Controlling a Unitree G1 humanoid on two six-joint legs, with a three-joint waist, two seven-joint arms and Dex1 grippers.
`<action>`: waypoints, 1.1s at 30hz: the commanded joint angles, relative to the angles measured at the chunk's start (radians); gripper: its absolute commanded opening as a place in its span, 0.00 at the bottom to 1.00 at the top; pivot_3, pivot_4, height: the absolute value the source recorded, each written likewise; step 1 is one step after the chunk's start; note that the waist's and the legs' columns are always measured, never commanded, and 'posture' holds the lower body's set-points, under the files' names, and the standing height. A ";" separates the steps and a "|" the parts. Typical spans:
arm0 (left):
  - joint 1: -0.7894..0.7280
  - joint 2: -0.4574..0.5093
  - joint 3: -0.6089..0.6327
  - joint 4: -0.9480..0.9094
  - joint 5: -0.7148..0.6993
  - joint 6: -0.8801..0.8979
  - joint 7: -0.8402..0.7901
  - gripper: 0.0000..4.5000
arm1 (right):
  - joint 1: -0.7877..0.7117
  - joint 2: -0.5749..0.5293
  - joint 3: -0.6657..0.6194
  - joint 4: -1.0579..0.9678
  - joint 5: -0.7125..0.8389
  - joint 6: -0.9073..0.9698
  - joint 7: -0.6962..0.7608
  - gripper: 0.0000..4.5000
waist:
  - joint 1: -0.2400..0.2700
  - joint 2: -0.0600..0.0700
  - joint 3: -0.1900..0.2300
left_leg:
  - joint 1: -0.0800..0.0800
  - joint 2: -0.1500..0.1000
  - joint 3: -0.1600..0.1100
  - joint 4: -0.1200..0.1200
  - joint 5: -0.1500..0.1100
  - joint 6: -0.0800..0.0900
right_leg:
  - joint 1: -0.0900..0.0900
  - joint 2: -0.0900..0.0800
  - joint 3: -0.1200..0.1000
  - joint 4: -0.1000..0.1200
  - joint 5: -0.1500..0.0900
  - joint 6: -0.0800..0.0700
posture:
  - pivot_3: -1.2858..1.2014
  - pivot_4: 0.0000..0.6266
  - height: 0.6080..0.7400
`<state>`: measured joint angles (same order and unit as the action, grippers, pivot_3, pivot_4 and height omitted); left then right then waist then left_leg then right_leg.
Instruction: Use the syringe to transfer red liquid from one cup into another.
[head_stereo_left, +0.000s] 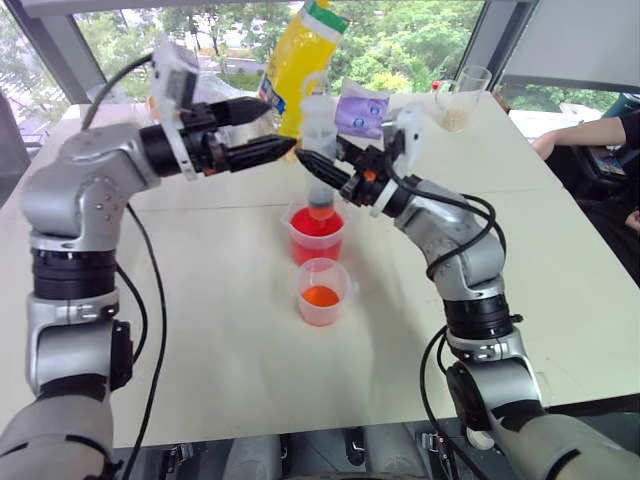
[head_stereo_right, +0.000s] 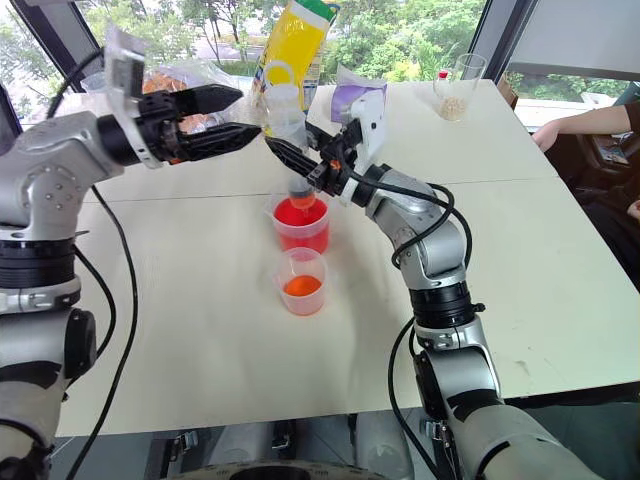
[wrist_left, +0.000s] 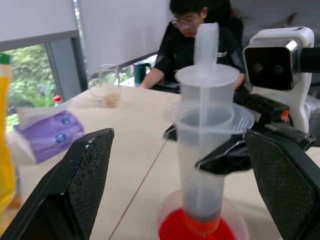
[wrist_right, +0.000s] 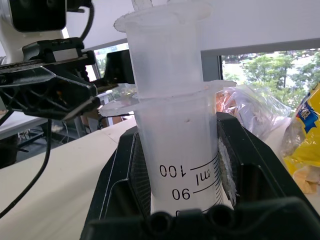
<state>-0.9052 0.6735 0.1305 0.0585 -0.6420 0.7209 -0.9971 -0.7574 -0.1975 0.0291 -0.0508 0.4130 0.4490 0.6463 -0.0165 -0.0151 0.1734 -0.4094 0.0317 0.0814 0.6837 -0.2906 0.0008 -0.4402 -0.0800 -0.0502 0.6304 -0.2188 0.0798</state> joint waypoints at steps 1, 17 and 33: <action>0.008 0.043 0.047 -0.018 -0.019 0.015 -0.008 0.94 | -0.047 -0.027 -0.053 -0.120 0.093 0.055 0.012 0.31 | 0.001 0.000 0.000 | 0.000 0.000 0.000 0.000 0.000 0.000 | 0.000 0.000 0.000 0.000 0.000 0.000 | 0.52 0.24 1.00; 0.024 0.042 0.035 -0.077 -0.098 0.083 -0.051 0.94 | 0.100 -0.185 -0.058 -0.395 0.430 0.344 0.059 0.31 | 0.003 0.000 0.000 | 0.000 0.000 0.000 0.000 0.000 0.000 | 0.001 0.000 0.000 0.000 0.000 0.000 | 0.52 0.24 1.00; -0.002 0.080 0.072 -0.192 -0.341 0.268 -0.095 0.94 | 0.179 -0.183 0.021 -0.370 0.335 0.253 0.084 0.31 | 0.005 -0.001 0.000 | 0.000 0.000 -0.001 0.000 0.000 0.000 | 0.001 0.000 0.000 0.000 0.000 0.000 | 0.52 0.24 1.00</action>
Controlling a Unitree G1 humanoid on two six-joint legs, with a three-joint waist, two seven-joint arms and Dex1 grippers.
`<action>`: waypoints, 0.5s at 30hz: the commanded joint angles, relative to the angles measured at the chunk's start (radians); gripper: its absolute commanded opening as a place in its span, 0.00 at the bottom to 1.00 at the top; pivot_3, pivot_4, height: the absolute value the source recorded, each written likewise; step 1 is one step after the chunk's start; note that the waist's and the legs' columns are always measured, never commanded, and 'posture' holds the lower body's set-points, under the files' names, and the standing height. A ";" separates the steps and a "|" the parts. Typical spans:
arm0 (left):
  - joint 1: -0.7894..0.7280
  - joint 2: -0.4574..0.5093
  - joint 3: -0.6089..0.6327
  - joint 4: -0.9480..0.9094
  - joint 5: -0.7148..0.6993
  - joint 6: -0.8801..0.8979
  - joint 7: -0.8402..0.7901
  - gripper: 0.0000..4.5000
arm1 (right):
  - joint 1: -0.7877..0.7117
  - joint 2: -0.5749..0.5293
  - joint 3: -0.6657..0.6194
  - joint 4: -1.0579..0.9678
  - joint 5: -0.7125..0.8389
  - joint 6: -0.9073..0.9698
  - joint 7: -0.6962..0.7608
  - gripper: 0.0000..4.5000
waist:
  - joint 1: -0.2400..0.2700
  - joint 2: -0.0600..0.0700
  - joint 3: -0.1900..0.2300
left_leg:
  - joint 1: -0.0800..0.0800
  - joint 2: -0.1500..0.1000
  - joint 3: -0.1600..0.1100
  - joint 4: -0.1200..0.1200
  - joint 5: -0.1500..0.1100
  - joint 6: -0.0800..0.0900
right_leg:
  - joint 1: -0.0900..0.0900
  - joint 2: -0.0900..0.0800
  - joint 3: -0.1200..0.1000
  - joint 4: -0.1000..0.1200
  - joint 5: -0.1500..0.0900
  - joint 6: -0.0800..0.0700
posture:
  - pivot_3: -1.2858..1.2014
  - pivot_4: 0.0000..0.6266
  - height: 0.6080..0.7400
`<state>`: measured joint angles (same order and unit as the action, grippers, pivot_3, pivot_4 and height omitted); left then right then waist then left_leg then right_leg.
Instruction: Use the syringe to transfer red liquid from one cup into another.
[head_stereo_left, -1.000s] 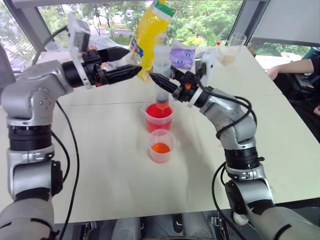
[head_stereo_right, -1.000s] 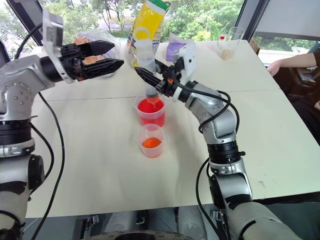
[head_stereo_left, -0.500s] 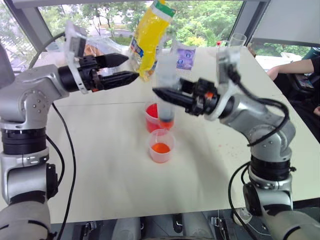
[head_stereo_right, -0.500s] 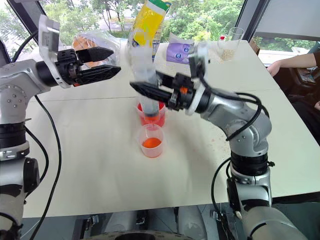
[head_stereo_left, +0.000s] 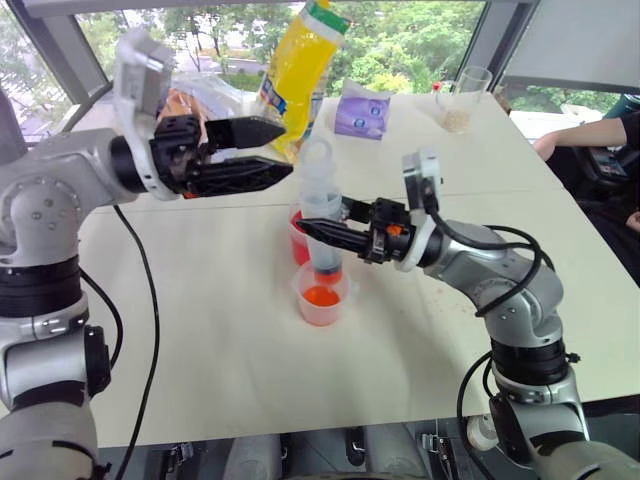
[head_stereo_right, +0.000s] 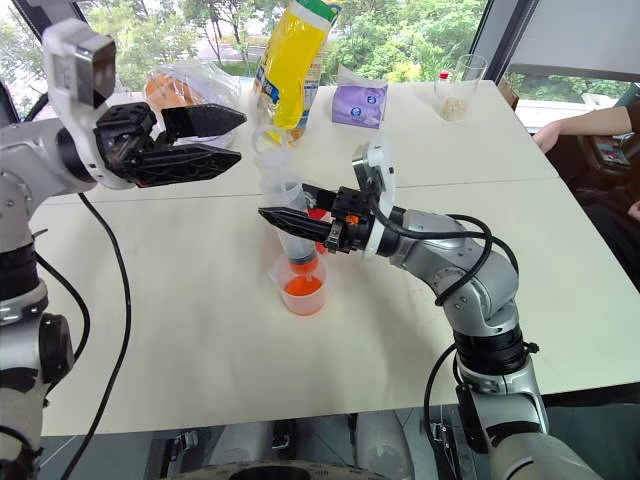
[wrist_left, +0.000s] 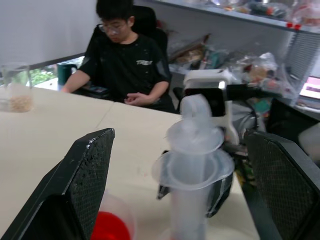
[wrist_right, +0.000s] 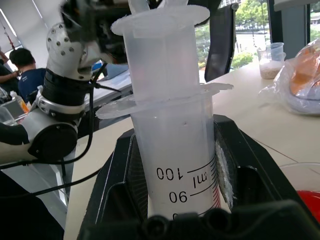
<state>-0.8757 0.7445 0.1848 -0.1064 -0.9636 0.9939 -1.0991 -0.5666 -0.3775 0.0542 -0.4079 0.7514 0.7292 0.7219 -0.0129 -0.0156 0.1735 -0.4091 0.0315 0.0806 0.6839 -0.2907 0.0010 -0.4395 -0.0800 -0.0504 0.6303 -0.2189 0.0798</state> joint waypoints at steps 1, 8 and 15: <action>-0.036 -0.004 0.008 -0.033 -0.022 -0.007 0.014 0.94 | -0.013 -0.002 -0.002 -0.008 -0.008 -0.030 0.010 0.31 | 0.001 0.000 0.000 | 0.000 0.000 0.000 0.000 0.000 0.000 | 0.000 0.000 0.000 0.000 0.000 0.000 | 0.52 0.24 1.00; -0.048 -0.069 -0.029 -0.049 -0.016 -0.015 0.061 0.94 | -0.023 0.001 0.003 0.007 -0.021 -0.039 0.018 0.31 | -0.001 0.000 0.000 | 0.000 0.000 0.000 0.000 0.000 0.000 | 0.001 0.000 0.000 0.000 0.000 0.000 | 0.52 0.24 1.00; -0.055 -0.090 -0.044 -0.048 -0.015 -0.013 0.077 0.68 | -0.027 -0.001 0.003 0.006 -0.024 -0.035 0.016 0.31 | 0.000 0.000 0.000 | 0.000 0.000 0.000 0.000 0.000 0.000 | 0.001 0.000 0.000 0.000 0.000 0.000 | 0.52 0.24 1.00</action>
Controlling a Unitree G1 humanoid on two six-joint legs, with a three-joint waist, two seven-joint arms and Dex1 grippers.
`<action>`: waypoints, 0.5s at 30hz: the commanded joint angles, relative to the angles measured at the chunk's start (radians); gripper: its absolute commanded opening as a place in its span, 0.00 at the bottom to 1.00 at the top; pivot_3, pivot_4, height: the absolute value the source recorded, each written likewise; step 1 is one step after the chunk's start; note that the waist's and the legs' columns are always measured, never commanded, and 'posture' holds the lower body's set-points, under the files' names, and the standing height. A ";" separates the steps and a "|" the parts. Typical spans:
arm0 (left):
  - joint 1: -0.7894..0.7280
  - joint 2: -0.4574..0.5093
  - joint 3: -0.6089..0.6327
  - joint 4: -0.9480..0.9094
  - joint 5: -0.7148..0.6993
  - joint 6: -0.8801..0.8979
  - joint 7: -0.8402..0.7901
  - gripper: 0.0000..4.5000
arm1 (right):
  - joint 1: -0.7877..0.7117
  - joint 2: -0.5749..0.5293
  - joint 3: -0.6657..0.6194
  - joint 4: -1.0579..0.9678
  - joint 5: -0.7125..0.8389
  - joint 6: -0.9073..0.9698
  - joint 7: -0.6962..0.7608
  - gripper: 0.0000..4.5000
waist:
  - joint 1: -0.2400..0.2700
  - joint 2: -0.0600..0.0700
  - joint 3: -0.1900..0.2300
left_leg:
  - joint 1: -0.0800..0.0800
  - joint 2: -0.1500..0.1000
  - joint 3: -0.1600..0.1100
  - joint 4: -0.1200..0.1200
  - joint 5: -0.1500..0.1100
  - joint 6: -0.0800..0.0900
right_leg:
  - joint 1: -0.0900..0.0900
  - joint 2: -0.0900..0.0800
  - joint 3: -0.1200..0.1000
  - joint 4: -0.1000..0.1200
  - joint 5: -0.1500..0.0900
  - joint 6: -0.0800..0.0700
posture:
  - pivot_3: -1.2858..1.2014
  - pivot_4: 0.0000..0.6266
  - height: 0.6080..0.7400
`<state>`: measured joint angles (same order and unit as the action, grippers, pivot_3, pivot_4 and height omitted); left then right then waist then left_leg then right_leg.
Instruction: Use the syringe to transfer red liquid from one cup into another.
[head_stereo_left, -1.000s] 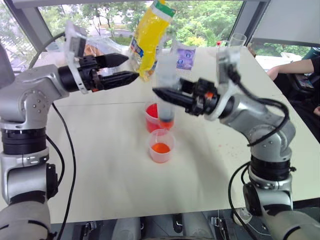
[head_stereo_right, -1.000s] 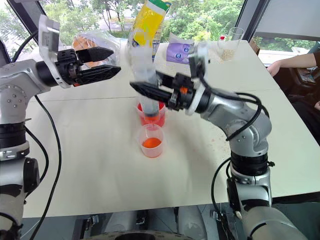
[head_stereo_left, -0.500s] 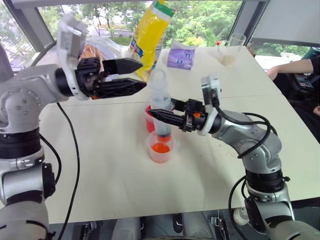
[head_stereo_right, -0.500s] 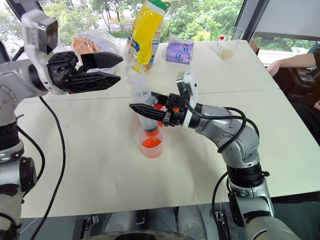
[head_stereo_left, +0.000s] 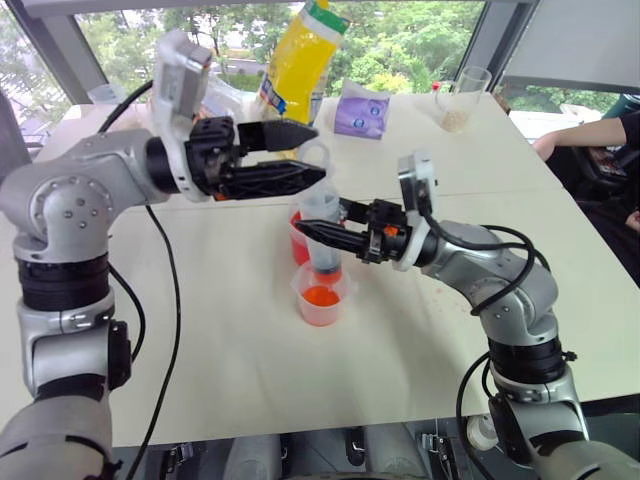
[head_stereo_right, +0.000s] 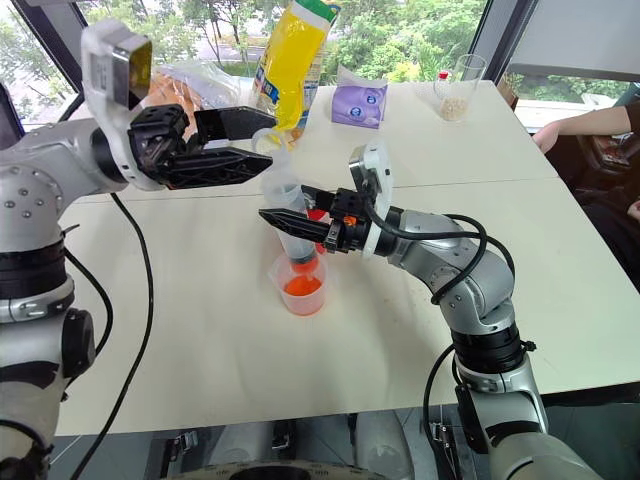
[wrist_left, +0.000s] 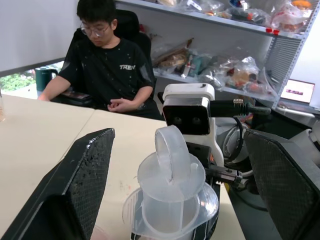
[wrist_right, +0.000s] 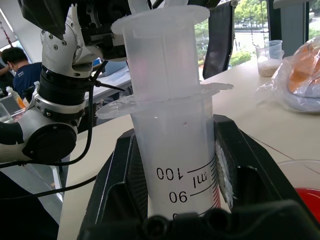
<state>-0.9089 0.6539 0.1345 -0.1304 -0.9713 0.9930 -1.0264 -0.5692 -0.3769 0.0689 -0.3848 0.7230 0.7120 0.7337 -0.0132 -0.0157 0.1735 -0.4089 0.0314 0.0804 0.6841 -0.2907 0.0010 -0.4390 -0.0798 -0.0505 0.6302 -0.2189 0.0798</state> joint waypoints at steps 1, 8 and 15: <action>-0.021 0.000 0.006 -0.025 -0.009 -0.011 0.004 0.56 | -0.024 -0.001 -0.011 -0.017 0.004 -0.017 0.003 0.31 | 0.000 0.000 0.000 | 0.000 0.000 0.000 0.000 0.000 0.000 | 0.000 0.000 0.000 0.000 0.000 0.000 | 0.52 0.24 1.00; -0.011 0.003 -0.006 -0.040 -0.008 -0.009 0.001 0.01 | -0.034 0.005 -0.014 -0.024 0.010 -0.013 -0.005 0.31 | 0.000 0.000 0.000 | 0.000 0.000 0.000 0.000 0.000 0.000 | 0.000 0.000 0.000 0.000 0.000 0.000 | 0.52 0.24 1.00; 0.040 0.013 -0.068 -0.074 0.042 -0.047 -0.046 0.01 | -0.078 0.009 -0.044 -0.034 0.041 0.006 -0.023 0.31 | 0.000 0.000 0.000 | 0.000 0.000 0.000 0.000 0.000 0.000 | 0.000 0.000 0.000 0.000 0.000 0.000 | 0.52 0.24 1.00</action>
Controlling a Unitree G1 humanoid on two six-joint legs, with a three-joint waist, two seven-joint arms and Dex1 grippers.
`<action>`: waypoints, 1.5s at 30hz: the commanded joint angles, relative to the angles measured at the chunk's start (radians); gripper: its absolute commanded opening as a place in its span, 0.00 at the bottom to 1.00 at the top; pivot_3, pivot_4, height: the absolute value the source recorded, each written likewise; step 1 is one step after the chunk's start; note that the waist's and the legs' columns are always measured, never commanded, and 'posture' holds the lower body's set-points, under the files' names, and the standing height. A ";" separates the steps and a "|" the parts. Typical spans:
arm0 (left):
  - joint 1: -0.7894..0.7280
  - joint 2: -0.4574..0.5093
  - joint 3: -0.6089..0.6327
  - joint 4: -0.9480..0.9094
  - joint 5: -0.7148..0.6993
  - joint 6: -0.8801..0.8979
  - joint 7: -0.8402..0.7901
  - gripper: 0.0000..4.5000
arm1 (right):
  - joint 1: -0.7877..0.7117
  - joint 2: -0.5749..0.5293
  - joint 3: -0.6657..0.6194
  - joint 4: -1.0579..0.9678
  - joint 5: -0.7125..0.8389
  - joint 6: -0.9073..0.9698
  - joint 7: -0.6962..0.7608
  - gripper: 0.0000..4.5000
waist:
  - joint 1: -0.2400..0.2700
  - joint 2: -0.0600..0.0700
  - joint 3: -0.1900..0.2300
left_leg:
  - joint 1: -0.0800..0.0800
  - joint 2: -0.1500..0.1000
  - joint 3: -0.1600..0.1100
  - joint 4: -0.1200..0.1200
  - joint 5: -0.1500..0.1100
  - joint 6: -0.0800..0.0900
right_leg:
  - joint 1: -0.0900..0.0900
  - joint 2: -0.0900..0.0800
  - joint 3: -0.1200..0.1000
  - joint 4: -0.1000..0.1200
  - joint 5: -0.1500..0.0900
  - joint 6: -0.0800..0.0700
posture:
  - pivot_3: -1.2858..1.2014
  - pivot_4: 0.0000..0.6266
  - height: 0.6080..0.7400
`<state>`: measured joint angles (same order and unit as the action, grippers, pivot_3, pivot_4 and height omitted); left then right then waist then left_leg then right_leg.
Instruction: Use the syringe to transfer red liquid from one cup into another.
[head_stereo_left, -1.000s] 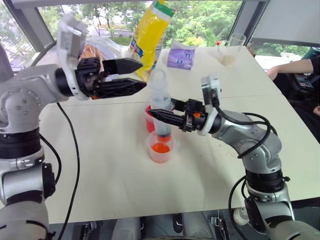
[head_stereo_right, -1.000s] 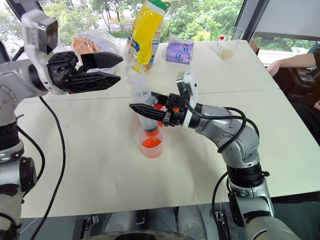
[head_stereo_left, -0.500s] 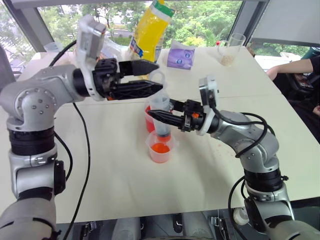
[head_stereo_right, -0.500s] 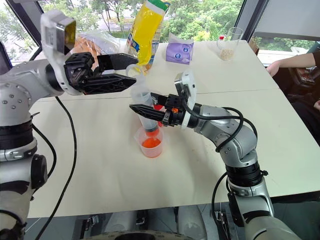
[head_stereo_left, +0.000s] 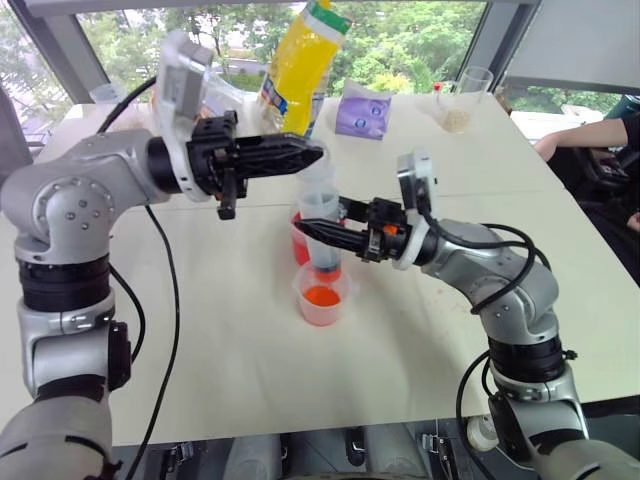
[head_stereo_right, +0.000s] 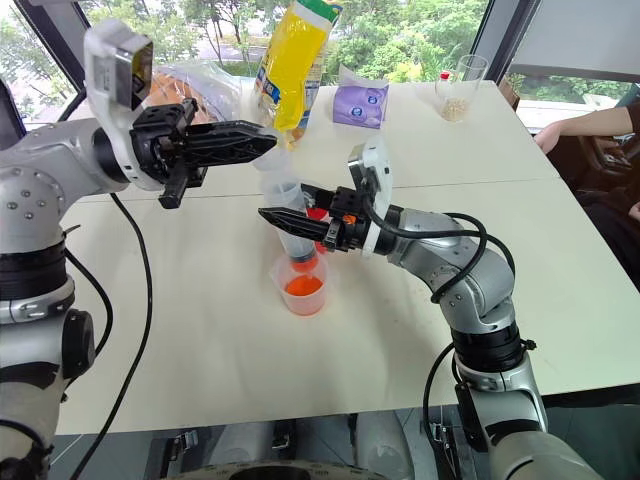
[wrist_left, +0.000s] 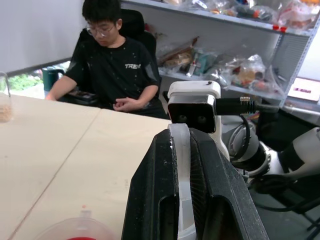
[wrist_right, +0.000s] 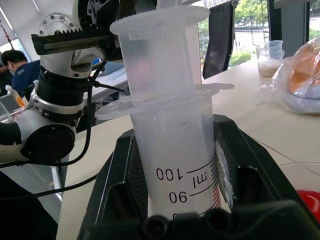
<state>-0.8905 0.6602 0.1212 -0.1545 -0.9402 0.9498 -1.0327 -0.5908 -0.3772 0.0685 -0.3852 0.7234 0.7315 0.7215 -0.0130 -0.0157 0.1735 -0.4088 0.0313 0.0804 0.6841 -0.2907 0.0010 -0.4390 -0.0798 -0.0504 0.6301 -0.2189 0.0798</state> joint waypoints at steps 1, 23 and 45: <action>0.030 0.008 -0.063 -0.054 0.019 -0.011 -0.046 0.01 | -0.062 0.009 -0.049 -0.035 0.046 -0.009 -0.014 0.31 | 0.000 0.000 0.000 | 0.000 0.000 0.000 0.000 0.000 0.000 | 0.000 0.000 0.000 0.000 0.000 0.000 | 0.52 0.24 1.00; 0.122 0.010 -0.118 -0.083 0.059 -0.049 -0.079 0.01 | -0.119 0.030 -0.102 -0.035 0.106 0.039 -0.069 0.31 | 0.000 0.000 0.000 | 0.000 0.000 0.000 0.000 0.000 0.000 | 0.000 0.000 0.000 0.000 0.000 0.000 | 0.52 0.24 1.00; -0.011 0.026 0.090 0.077 0.020 -0.046 0.033 0.92 | -0.033 0.046 -0.050 -0.035 0.119 0.085 -0.085 0.31 | -0.004 0.000 0.000 | 0.000 0.000 0.000 0.000 0.000 0.000 | 0.000 0.000 0.000 0.000 0.000 0.000 | 0.52 0.24 1.00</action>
<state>-0.8738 0.6558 0.1338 -0.0786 -0.9029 0.9223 -1.0090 -0.6223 -0.3324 0.0332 -0.3901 0.8195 0.8239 0.6345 -0.0170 -0.0157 0.1735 -0.4087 0.0317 0.0803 0.6840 -0.2908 0.0010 -0.4391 -0.0794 -0.0505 0.6301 -0.2189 0.0798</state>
